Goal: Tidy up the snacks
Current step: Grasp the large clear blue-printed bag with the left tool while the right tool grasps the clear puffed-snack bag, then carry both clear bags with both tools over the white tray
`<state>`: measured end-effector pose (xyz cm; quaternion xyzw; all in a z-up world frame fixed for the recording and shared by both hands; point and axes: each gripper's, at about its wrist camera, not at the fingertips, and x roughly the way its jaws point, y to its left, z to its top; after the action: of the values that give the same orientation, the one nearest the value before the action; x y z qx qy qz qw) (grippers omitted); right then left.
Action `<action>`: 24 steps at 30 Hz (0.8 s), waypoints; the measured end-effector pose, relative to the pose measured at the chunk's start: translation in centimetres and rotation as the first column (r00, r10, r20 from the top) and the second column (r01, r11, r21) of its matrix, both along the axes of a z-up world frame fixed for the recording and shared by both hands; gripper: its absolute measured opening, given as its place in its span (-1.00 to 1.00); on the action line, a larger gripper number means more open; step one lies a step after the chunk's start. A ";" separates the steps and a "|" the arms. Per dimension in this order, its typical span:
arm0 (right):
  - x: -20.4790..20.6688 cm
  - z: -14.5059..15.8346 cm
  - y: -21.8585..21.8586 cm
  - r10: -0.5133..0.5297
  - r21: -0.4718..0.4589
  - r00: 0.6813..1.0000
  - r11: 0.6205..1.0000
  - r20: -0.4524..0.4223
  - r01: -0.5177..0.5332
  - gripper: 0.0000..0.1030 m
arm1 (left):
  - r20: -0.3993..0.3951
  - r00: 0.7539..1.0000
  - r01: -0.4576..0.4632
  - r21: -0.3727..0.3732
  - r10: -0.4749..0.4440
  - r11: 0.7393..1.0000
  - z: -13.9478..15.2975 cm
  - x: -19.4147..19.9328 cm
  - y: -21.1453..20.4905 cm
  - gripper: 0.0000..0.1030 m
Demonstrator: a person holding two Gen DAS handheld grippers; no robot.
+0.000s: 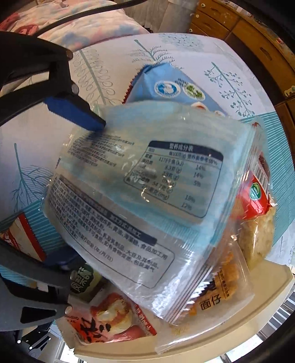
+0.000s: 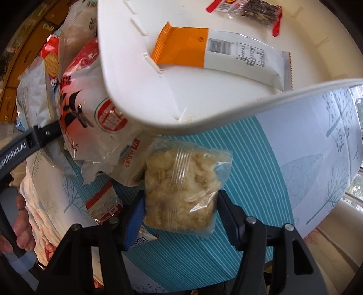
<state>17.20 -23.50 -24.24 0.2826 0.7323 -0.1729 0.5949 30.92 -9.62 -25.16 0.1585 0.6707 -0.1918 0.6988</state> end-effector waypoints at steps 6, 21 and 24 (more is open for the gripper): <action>-1.1 1.2 0.5 -0.020 0.006 1.000 1.000 0.011 0.020 0.20 | 0.017 1.000 0.024 -0.024 -0.023 0.999 1.7 -0.8 1.7 0.22; -2.5 11.1 1.4 0.075 -0.031 0.979 0.997 0.190 -0.071 0.20 | -0.020 0.999 -0.031 -0.098 0.029 0.995 6.1 -3.4 7.4 -0.19; -2.7 12.9 1.3 0.102 -0.046 0.964 0.995 0.245 -0.093 0.20 | -0.046 0.997 -0.067 -0.119 0.062 0.991 7.3 -4.5 8.5 -0.20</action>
<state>14.51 -22.17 -11.31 0.2554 0.6624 -0.1192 0.6941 26.37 -1.07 -17.85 0.0901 0.6773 -0.2128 0.6985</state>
